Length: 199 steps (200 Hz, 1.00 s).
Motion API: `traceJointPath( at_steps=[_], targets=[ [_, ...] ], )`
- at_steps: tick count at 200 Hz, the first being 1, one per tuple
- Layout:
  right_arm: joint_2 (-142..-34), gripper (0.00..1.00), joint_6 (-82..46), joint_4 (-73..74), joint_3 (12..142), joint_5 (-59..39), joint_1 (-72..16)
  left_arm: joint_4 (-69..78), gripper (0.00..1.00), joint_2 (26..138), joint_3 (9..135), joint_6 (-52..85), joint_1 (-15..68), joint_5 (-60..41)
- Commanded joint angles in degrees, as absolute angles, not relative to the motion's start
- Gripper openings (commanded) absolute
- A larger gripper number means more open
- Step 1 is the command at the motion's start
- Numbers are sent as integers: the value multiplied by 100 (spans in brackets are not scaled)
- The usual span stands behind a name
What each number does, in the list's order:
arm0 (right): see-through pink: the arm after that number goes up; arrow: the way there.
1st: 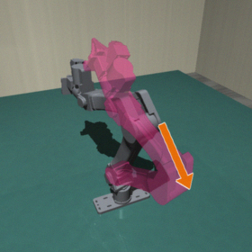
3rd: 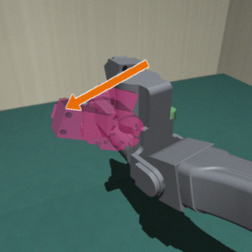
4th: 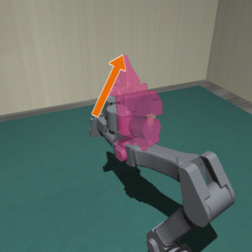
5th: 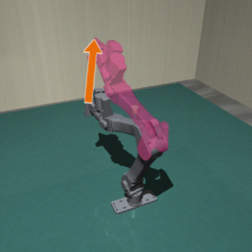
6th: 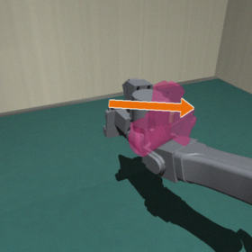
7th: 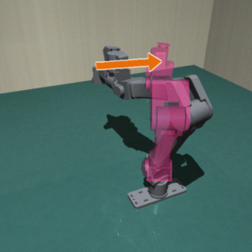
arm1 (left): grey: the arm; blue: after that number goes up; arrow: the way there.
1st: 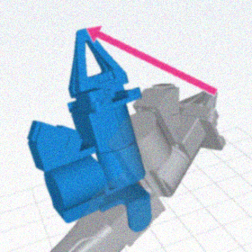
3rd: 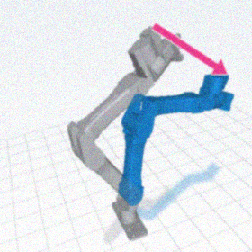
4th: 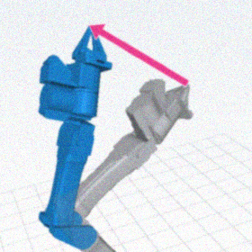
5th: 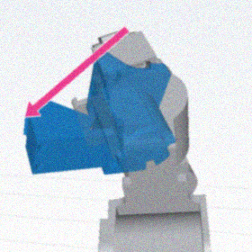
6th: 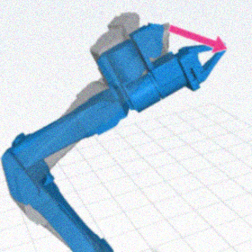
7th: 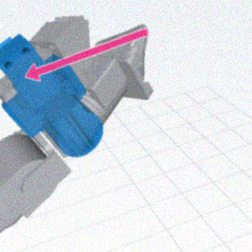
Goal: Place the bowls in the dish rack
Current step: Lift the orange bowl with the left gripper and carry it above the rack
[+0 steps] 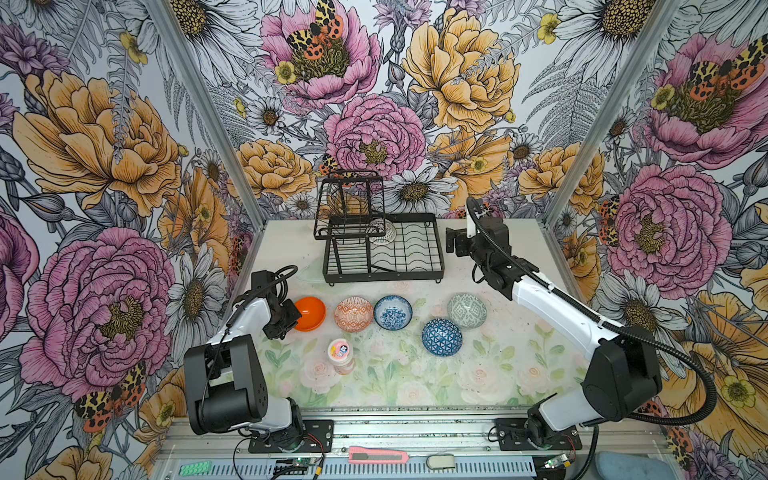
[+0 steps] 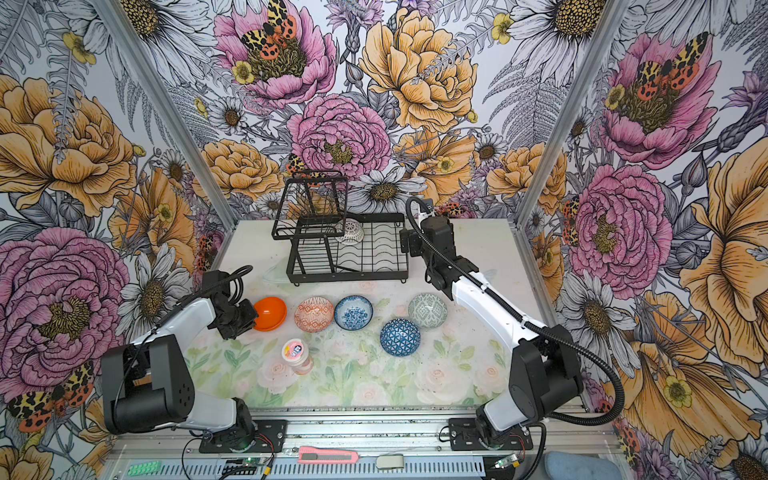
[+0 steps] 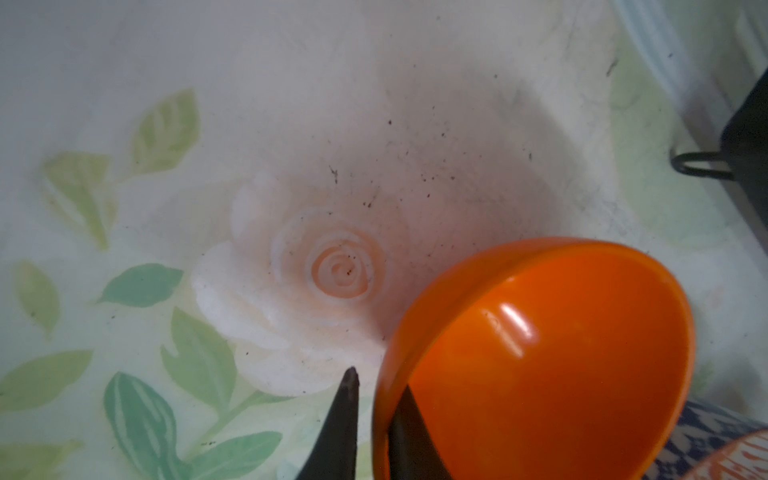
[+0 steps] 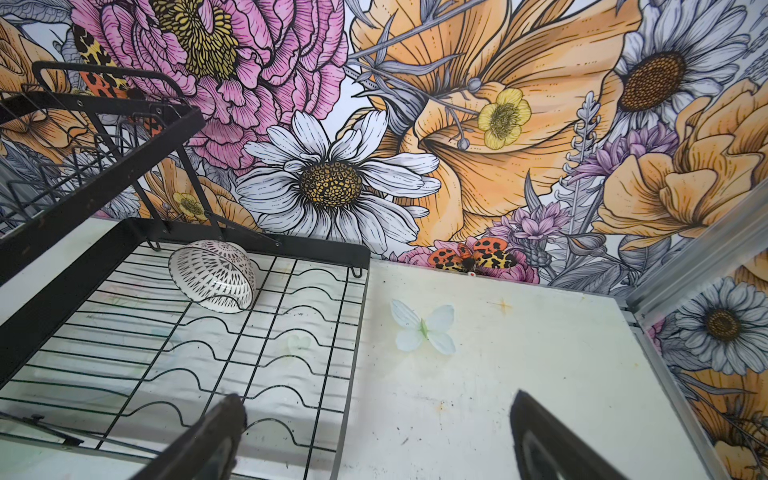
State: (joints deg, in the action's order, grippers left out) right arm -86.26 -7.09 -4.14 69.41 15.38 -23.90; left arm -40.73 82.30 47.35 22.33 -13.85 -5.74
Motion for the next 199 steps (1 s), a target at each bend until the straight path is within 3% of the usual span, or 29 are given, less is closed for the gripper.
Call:
traceJointPath(
  at_steps=[1,38,116,199],
  targets=[
    [-8613,100,-864,-461,7089,1582,-2349,-3953,6,8237,4691,2175,-1366,-615],
    [-8691,100,-956,-509,7269,1566,-2346,-3946,0,8034,4700,2367,-1335,-607],
    [-8830,100,-1235,-698,7955,1306,-2336,-2720,0,6539,4775,4149,-1302,-575],
    [-9156,100,-2297,-1119,9606,708,-2277,-2147,0,6654,6899,4525,-557,17]
  ],
)
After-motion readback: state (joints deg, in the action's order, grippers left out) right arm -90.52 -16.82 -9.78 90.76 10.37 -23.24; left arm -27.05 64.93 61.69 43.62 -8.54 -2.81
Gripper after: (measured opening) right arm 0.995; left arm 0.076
